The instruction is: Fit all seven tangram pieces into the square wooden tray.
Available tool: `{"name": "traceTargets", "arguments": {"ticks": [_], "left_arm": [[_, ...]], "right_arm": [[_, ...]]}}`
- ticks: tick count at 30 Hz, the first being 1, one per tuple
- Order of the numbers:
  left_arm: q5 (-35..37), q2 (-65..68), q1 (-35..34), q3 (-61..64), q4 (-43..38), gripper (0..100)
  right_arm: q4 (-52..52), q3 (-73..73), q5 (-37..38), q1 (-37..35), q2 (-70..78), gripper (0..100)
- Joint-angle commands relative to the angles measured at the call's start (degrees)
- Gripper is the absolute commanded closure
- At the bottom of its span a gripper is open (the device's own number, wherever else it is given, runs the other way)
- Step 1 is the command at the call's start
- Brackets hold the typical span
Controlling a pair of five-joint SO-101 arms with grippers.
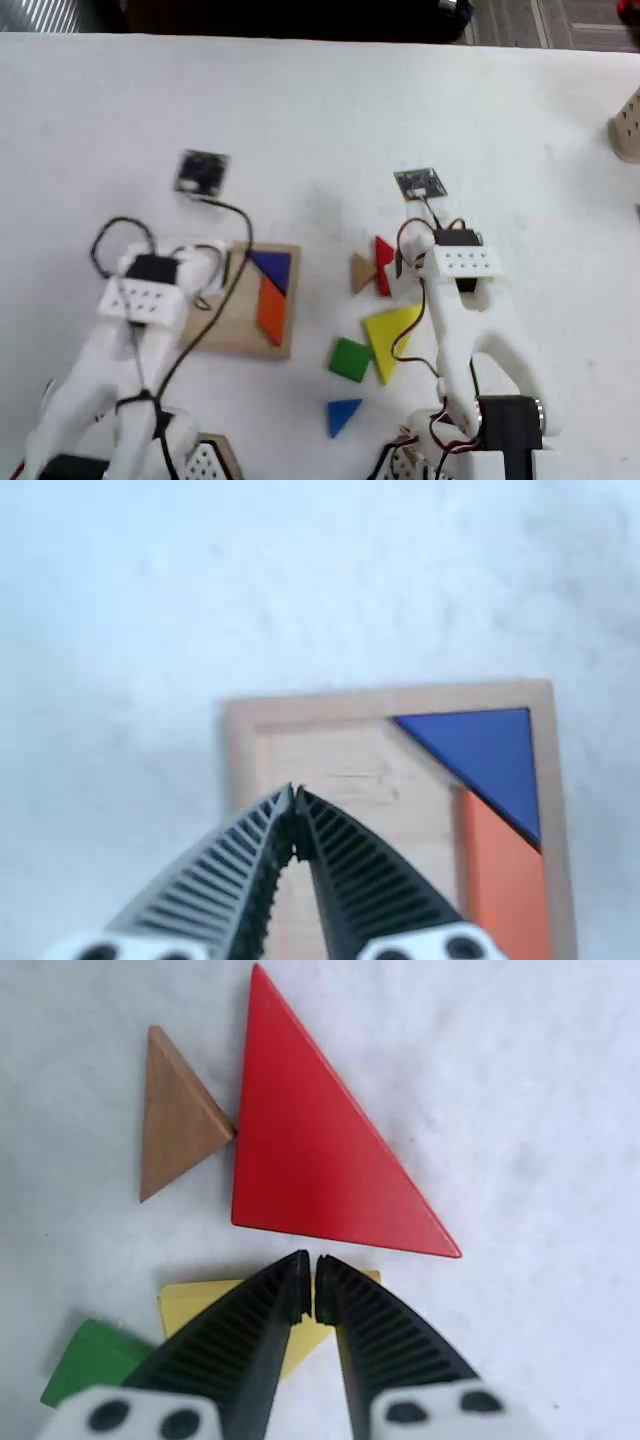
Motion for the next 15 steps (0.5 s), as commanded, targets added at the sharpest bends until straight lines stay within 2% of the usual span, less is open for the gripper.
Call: {"name": "traceTargets", "arguments": {"ticks": [1, 7, 15], "left_arm": [[1.2, -5.8, -6.3, 3.0, -4.9, 98], [8.0, -1.0, -12.9, 0.8, -5.3, 98], [7.6, 18.8, -14.9, -11.5, 0.1, 97]], "right_arm": [[-0.9, -0.4, 0.5, -0.7, -2.5, 98.1], [-0.9, -0.4, 0.5, -0.2, -2.5, 98.0], [-0.9, -0.4, 0.5, -0.2, -2.5, 98.0]]}}
